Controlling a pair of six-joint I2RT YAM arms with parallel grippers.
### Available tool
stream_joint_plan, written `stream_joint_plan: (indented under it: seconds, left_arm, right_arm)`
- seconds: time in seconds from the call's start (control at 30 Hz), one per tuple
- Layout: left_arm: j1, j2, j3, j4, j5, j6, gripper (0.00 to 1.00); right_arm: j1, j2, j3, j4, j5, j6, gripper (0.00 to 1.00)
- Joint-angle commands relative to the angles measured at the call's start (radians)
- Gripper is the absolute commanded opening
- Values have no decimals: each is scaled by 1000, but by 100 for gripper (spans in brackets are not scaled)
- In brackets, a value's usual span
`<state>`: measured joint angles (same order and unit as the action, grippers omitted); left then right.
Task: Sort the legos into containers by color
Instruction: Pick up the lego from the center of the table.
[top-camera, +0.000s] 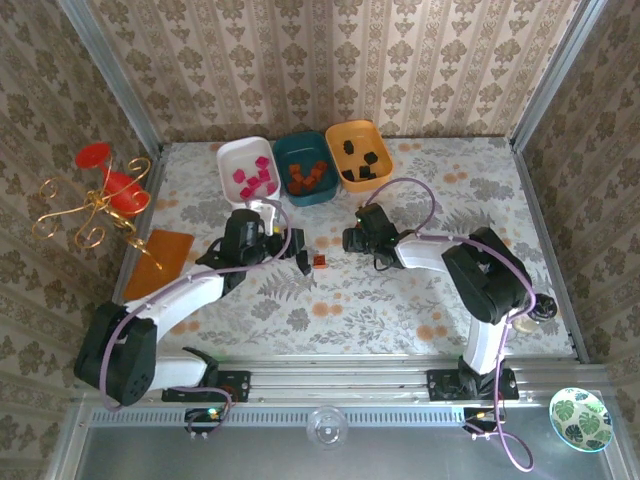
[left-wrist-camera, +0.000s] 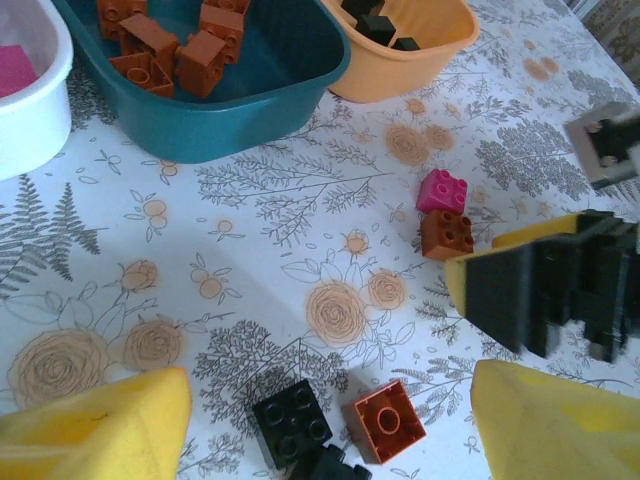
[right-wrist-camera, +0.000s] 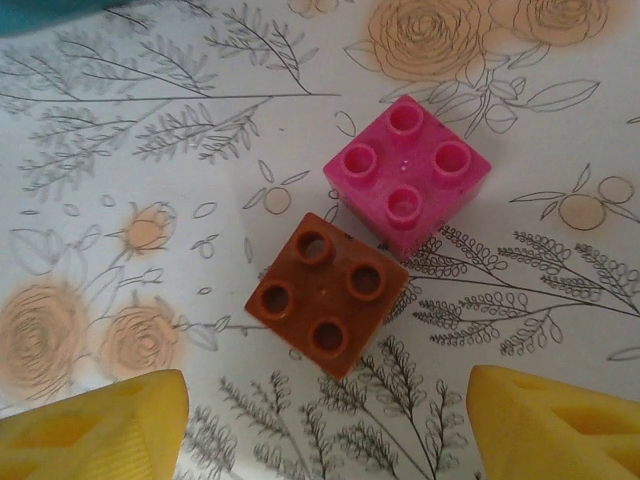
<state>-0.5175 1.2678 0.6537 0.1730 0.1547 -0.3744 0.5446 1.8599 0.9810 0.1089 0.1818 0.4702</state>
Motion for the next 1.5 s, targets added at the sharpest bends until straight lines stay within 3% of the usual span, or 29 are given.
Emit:
stream_joint_plan:
  seconds: [0.0,0.4,0.77,0.93,1.17,1.27,1.47]
  left_arm:
    - [-1,-53,-25,23,-25,-10,75]
    - [8,-96,-46,22,-60,15,76]
    - [13,-81,-52,27,-50,17,76]
    - [16,-82,-60,34,-52,17,76]
    - [23,-92,-71,49,-58,11,76]
    - [26,-98,-75,54,-65,10,76]
    - [34,-120,-87,47,-80,0,76]
  right_arm:
    - [8,55,57,-9,76,28,74]
    - [41,174,158,-55,173,12,61]
    - [48,195,171,-26,192,12,38]
    - [49,86,79,53,127,22,31]
    - [50,-73,-1,137,-24,16,30]
    - [49,-63,65,135,-70,13,31]
    - [45,97,331,118,-108,23,32]
